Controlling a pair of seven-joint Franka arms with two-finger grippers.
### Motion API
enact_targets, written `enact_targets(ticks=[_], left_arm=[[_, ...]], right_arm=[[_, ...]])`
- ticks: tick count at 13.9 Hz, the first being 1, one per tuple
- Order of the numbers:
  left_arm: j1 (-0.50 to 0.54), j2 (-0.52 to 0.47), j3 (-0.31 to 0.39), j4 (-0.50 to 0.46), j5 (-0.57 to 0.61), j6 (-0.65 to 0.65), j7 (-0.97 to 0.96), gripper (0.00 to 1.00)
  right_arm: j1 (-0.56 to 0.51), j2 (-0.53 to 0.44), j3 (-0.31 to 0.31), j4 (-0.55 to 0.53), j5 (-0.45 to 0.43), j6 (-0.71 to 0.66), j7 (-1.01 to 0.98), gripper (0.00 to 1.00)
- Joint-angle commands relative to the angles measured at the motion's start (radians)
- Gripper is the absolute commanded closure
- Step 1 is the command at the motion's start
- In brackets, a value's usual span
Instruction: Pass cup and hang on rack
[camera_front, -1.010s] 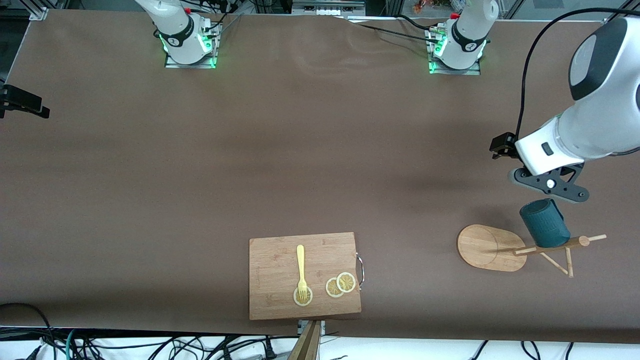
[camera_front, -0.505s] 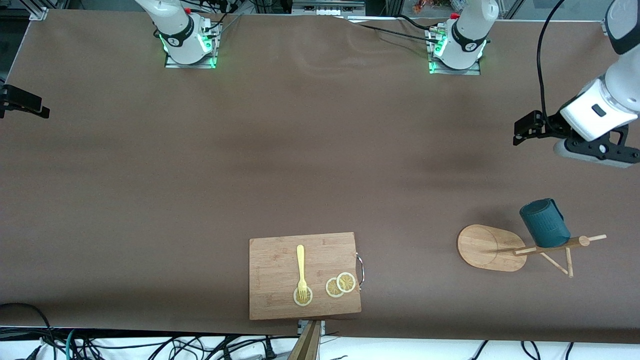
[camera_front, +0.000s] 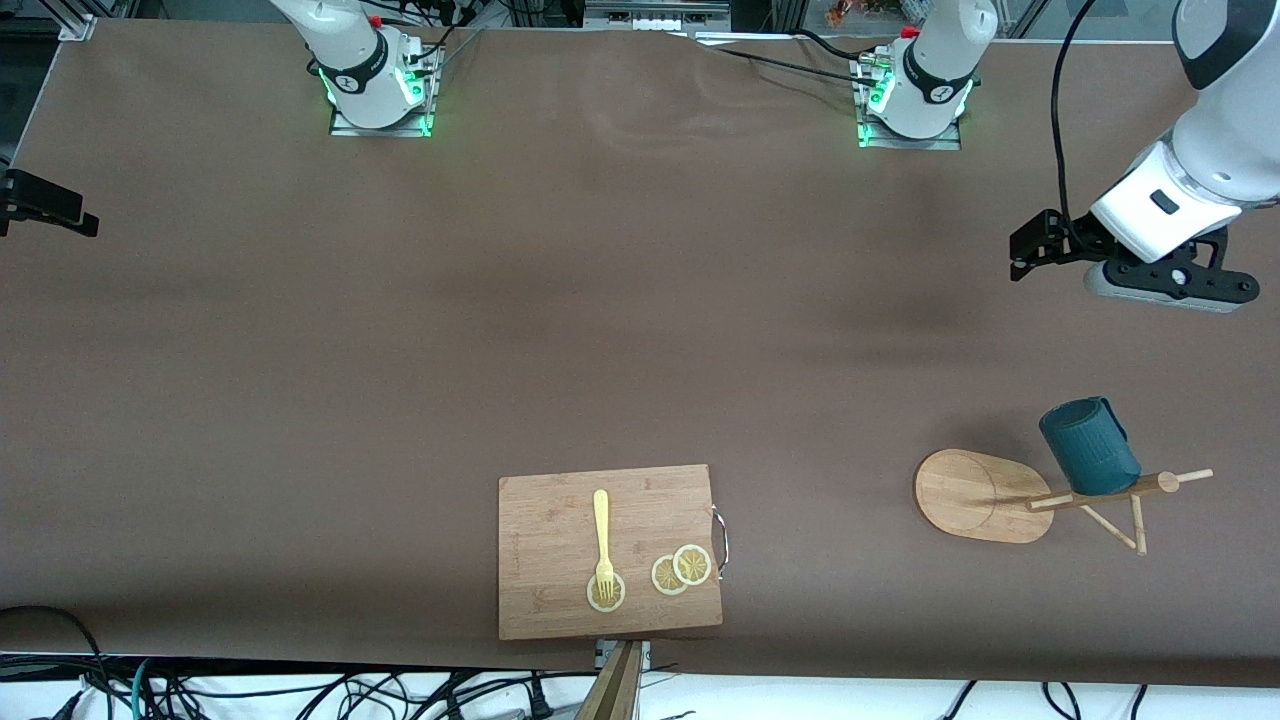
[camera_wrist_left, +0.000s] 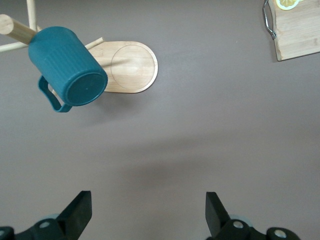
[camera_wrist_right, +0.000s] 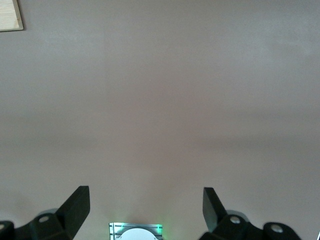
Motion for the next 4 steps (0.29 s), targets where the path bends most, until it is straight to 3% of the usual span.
enact_targets(ticks=[1, 4], left_arm=[[-0.008, 0.029, 0.008, 0.033, 0.016, 0.005, -0.011, 0.00], [-0.008, 0.041, 0.009, 0.055, 0.016, 0.003, -0.005, 0.00]], right_arm=[[-0.008, 0.004, 0.001, 0.012, 0.004, -0.003, -0.020, 0.00], [-0.008, 0.004, 0.001, 0.012, 0.004, -0.003, -0.020, 0.00]])
